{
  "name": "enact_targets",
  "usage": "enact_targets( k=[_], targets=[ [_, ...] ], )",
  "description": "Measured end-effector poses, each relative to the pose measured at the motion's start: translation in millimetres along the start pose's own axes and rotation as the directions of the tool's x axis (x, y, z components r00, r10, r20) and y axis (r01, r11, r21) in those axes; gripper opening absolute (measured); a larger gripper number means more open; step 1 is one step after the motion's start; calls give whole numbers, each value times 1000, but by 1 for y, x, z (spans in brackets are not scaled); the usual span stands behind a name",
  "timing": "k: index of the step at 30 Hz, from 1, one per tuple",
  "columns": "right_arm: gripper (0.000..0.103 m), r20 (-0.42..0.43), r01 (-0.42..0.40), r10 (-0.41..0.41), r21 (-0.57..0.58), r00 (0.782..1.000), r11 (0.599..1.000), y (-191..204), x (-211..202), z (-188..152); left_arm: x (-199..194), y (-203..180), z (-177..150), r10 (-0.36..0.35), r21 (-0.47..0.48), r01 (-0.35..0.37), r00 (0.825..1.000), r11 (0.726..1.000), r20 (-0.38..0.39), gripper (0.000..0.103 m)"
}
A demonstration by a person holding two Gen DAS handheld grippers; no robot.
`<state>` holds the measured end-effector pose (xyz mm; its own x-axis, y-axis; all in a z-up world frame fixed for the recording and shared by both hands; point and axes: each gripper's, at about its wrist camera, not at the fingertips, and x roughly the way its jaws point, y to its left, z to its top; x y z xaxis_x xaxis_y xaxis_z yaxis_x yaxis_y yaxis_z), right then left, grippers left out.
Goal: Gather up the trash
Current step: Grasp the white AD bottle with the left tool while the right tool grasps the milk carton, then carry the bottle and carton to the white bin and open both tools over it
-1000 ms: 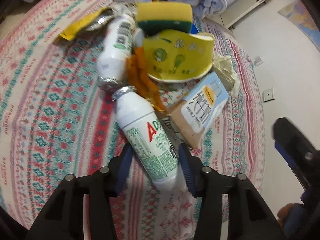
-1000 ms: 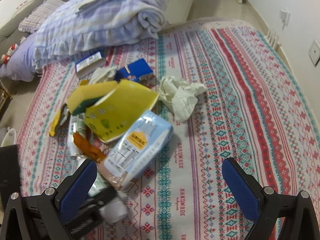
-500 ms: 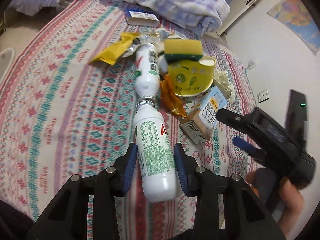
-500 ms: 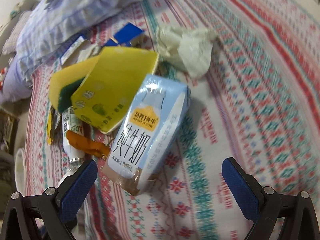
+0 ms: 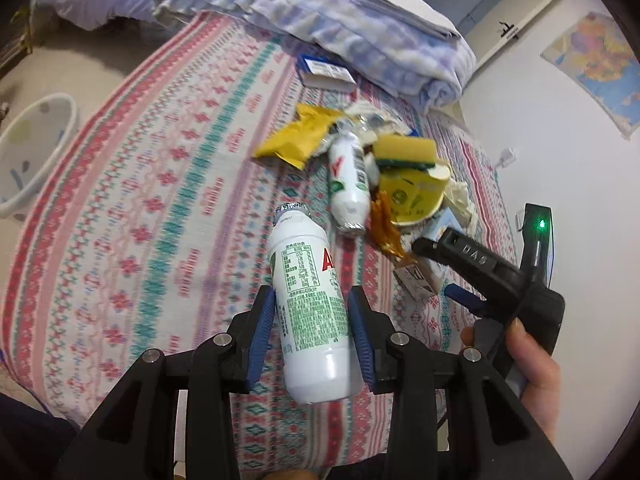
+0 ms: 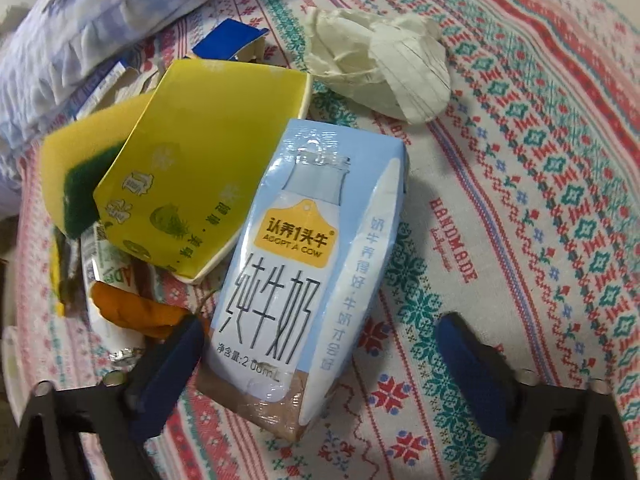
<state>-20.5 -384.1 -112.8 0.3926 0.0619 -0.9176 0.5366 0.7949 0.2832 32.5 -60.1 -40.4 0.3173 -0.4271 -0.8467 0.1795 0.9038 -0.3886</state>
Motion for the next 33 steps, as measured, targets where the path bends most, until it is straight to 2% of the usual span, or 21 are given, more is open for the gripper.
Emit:
enact_targets(
  k=[2, 10, 13, 17, 19, 24, 25, 28, 33],
  targets=[
    [64, 6, 15, -14, -22, 1000, 1000, 4, 0, -1, -5, 6, 1, 9, -3, -9, 1000, 1000, 8, 40],
    [64, 19, 67, -66, -36, 998, 997, 23, -5, -8, -16, 24, 8, 8, -2, -8, 1000, 1000, 9, 40],
    [63, 77, 106, -103, -42, 992, 993, 31, -28, -11, -24, 31, 17, 8, 9, -8, 1000, 1000, 22, 40],
    [60, 208, 164, -150, -49, 967, 985, 44, -63, -13, -43, 42, 32, 24, 27, -26, 997, 999, 71, 40],
    [47, 263, 186, -162, -69, 951, 980, 54, -79, -15, -54, 51, 39, 27, 24, -29, 995, 999, 97, 40],
    [46, 349, 226, -166, -141, 922, 964, 92, -90, -23, -76, 79, 50, 31, -3, -31, 988, 1000, 149, 40],
    [46, 352, 222, -158, -147, 922, 964, 95, -84, -26, -80, 87, 50, 37, -8, -36, 987, 999, 156, 40],
    [46, 307, 144, -93, -147, 947, 979, 91, -74, -22, -86, 111, 48, 35, -33, -31, 988, 999, 150, 40],
    [46, 324, 72, -24, -137, 946, 988, 73, -75, -17, -98, 151, 50, 32, -93, -17, 985, 996, 171, 40]
  ],
)
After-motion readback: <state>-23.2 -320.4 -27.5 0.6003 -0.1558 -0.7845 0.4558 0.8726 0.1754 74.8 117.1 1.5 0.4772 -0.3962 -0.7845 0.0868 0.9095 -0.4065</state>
